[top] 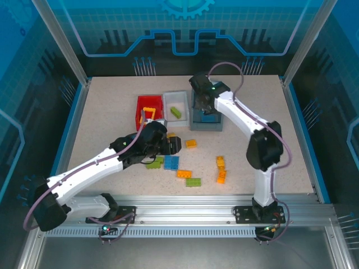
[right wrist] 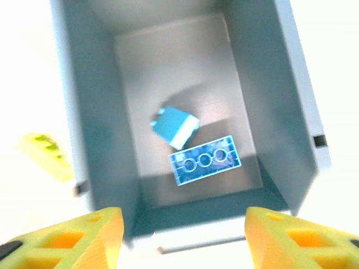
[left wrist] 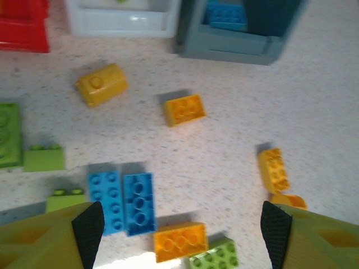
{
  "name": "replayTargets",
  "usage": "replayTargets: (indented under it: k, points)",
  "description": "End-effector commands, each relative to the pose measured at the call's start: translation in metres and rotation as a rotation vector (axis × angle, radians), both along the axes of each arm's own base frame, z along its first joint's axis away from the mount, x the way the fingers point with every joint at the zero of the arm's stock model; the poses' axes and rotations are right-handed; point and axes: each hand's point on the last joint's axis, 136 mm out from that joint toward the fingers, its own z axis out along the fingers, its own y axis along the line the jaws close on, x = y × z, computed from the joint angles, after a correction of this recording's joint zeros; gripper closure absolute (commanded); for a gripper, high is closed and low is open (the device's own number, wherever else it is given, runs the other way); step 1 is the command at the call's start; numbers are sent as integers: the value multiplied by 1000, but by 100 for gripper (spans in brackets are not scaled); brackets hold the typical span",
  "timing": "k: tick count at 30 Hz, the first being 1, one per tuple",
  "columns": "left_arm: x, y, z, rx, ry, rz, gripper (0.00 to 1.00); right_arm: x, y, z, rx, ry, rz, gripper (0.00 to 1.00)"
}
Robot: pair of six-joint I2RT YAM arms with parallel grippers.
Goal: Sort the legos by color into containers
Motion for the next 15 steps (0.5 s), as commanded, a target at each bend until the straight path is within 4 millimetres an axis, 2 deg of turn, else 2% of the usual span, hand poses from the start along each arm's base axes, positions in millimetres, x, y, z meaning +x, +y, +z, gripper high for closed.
replayTargets:
  k: [1, 3, 6, 10, 13, 15]
  points:
    - [10, 17, -20, 26, 145, 61, 19, -31, 10, 57, 18, -175, 99, 38]
    - [24, 18, -27, 11, 194, 88, 18, -54, 18, 61, 9, -233, 193, 33]
    - [45, 11, -42, 53, 249, 120, 14, -89, 32, 47, 62, -275, 367, 25]
    - [65, 6, -73, 139, 337, 190, 12, -141, 47, 29, 205, -321, 610, 17]
    - [79, 8, -93, 211, 365, 229, 11, -175, 56, 38, 280, -356, 744, 13]
    - [85, 10, -104, 243, 375, 251, 11, -190, 54, 29, 273, -326, 776, 13]
